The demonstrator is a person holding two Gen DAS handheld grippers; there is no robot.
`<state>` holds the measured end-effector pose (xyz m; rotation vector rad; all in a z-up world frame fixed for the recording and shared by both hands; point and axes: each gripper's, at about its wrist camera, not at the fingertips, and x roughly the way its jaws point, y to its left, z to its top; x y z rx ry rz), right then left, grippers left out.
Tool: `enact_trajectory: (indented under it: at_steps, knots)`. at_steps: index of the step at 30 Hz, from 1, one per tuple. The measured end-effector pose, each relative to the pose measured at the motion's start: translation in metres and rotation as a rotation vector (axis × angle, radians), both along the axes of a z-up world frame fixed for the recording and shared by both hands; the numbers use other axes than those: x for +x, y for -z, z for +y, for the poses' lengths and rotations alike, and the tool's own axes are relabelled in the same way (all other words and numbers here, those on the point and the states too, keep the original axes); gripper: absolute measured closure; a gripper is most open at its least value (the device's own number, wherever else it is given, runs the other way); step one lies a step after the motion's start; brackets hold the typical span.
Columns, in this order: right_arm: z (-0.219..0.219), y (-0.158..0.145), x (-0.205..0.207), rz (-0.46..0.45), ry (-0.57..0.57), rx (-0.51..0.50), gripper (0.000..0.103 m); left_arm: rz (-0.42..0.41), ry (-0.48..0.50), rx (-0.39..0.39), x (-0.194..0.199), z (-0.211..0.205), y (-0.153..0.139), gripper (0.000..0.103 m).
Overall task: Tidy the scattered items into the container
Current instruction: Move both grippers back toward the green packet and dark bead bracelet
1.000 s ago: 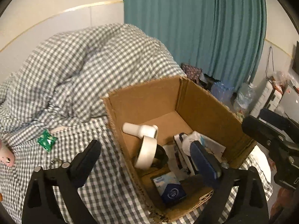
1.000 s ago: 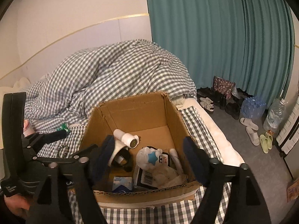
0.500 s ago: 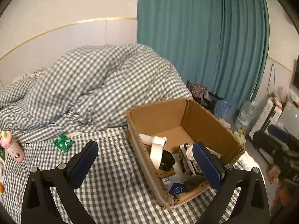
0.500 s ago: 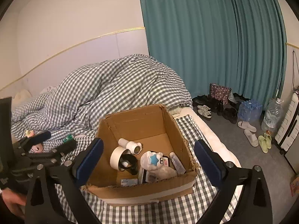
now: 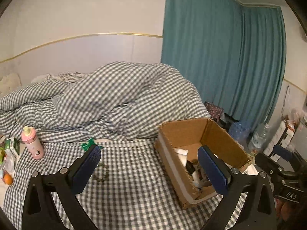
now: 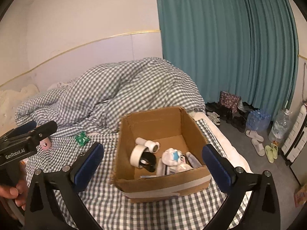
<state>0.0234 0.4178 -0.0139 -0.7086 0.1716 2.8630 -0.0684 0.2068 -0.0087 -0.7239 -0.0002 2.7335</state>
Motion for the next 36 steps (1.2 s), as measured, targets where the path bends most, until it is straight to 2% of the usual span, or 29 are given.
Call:
enact_trajectory:
  at_steps: [22, 36]
  knots:
    - [-0.101, -0.011, -0.019, 0.036, -0.137, 0.007, 0.000, 0.033, -0.175, -0.004, 0.020, -0.142, -0.011, 0.000]
    - [-0.153, -0.011, -0.033, 0.033, -0.196, 0.010, 0.000, 0.014, -0.206, -0.025, 0.020, -0.193, -0.004, 0.000]
